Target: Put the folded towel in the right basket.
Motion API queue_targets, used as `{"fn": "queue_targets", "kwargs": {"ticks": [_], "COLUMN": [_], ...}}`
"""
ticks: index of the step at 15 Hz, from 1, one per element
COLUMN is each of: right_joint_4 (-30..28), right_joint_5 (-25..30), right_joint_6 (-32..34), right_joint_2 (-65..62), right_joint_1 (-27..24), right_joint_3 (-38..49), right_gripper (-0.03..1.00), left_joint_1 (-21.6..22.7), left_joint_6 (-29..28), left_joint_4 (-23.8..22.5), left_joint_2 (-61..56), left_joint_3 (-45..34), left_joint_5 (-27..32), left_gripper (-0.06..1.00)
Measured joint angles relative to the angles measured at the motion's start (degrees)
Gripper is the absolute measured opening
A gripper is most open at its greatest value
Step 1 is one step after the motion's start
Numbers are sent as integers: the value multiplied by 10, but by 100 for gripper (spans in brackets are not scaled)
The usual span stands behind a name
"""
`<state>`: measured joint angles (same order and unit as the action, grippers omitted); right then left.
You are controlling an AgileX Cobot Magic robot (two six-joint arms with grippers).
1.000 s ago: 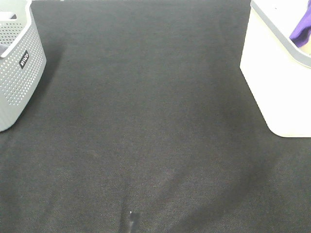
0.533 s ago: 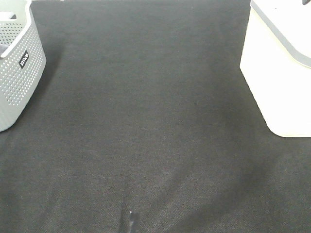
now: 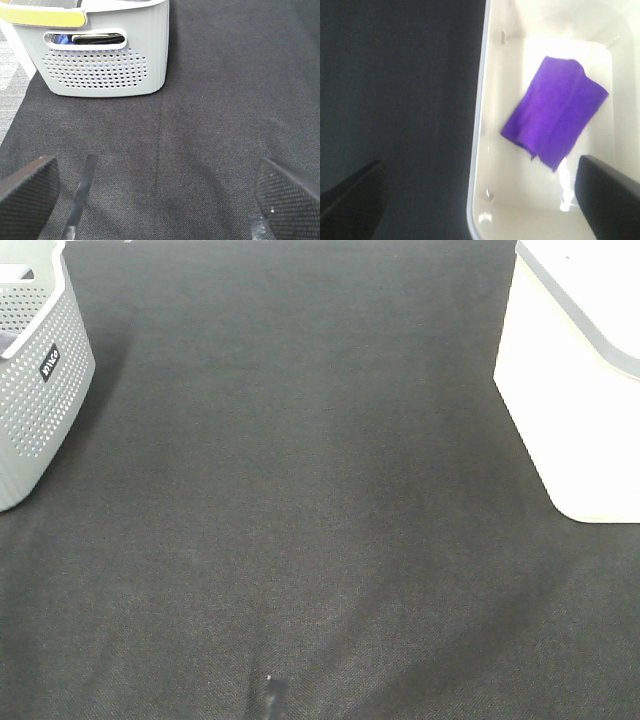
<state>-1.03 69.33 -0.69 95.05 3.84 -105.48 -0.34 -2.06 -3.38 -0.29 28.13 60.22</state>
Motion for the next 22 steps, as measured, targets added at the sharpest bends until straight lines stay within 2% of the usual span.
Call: {"fn": "queue_targets", "kwargs": {"ticks": [4,6,7,9,10,13,17,22], "right_joint_4": [-1,-1,-1,-3,-3,-3,-3,18], "right_joint_5": [0,1,-3,-9,-9,-17,-45,-52], "right_joint_6": [30,37,37,37,37,37,26,7], "right_joint_2": [-245,-397,-514,-647,-647,-808,-949,-953], "right_joint_1": [0,0,0,0,0,0,0,0], "right_joint_3": [232,360,450,544,544,667,780,790], "right_gripper": [94,94,94,94,94,94,94,94], "left_joint_1": [0,0,0,0,0,0,0,0], "left_joint_6": [0,0,0,0,0,0,0,0], "left_joint_4": [0,0,0,0,0,0,0,0], "left_joint_2": [0,0,0,0,0,0,0,0], "left_joint_3": [0,0,0,0,0,0,0,0], "left_joint_5": [0,0,0,0,0,0,0,0], "left_gripper": [99,99,99,99,99,99,99,99]}}
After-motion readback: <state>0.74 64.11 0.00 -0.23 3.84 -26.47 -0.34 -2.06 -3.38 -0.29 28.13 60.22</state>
